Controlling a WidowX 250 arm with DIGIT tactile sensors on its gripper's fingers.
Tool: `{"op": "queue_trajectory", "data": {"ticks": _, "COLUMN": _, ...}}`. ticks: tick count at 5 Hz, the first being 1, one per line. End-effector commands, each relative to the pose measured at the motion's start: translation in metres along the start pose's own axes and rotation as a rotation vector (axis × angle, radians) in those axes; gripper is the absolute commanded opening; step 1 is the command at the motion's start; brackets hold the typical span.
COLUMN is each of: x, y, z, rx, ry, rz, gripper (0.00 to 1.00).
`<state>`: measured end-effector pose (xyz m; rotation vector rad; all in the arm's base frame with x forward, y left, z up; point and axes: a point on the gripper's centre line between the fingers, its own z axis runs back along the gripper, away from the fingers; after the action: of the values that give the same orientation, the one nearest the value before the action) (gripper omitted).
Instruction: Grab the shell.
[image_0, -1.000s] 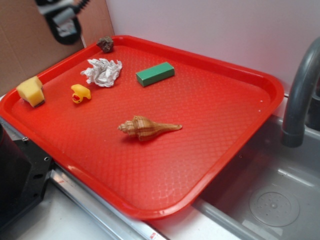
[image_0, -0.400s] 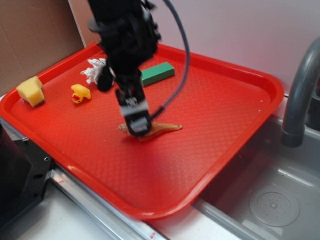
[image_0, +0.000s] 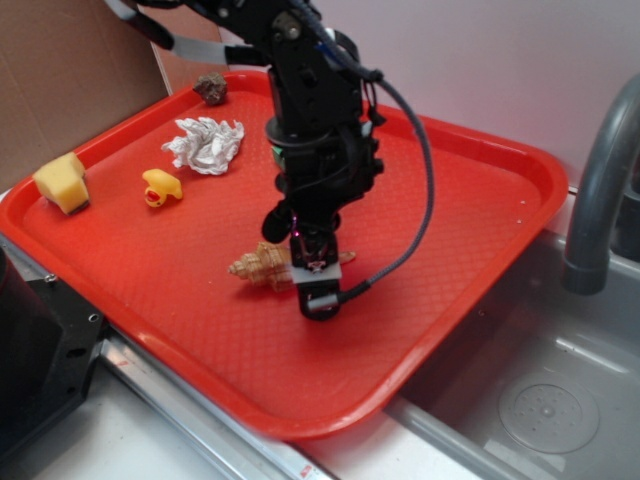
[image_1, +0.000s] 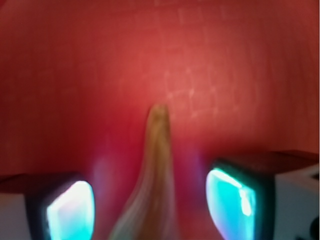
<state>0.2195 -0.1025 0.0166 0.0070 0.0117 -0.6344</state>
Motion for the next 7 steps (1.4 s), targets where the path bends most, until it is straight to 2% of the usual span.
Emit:
{"op": "queue_trajectory", "data": {"ticks": 1, "x": -0.018, "y": -0.004, "z": 0.022, "rx": 0.008, "ry": 0.033, "rz": -0.044, "gripper": 0.0}}
{"op": "queue_trajectory", "data": {"ticks": 2, "x": -0.035, "y": -0.004, "z": 0.057, "rx": 0.007, "ry": -0.017, "rz": 0.008, "gripper": 0.0}}
{"op": "queue_trajectory", "data": {"ticks": 3, "x": -0.04, "y": -0.003, "z": 0.083, "rx": 0.015, "ry": -0.072, "rz": 0.026, "gripper": 1.0}}
{"op": "queue_trajectory", "data": {"ticks": 4, "x": -0.05, "y": -0.004, "z": 0.092, "rx": 0.052, "ry": -0.018, "rz": -0.145, "gripper": 1.0}}
{"op": "queue_trajectory", "data": {"ticks": 5, "x": -0.088, "y": -0.011, "z": 0.069, "rx": 0.026, "ry": 0.018, "rz": -0.293, "gripper": 1.0}}
{"op": "queue_trajectory", "data": {"ticks": 6, "x": -0.095, "y": -0.012, "z": 0.053, "rx": -0.017, "ry": 0.08, "rz": -0.297, "gripper": 1.0}}
{"op": "queue_trajectory", "data": {"ticks": 7, "x": -0.091, "y": -0.006, "z": 0.039, "rx": -0.022, "ry": 0.071, "rz": -0.288, "gripper": 1.0}}
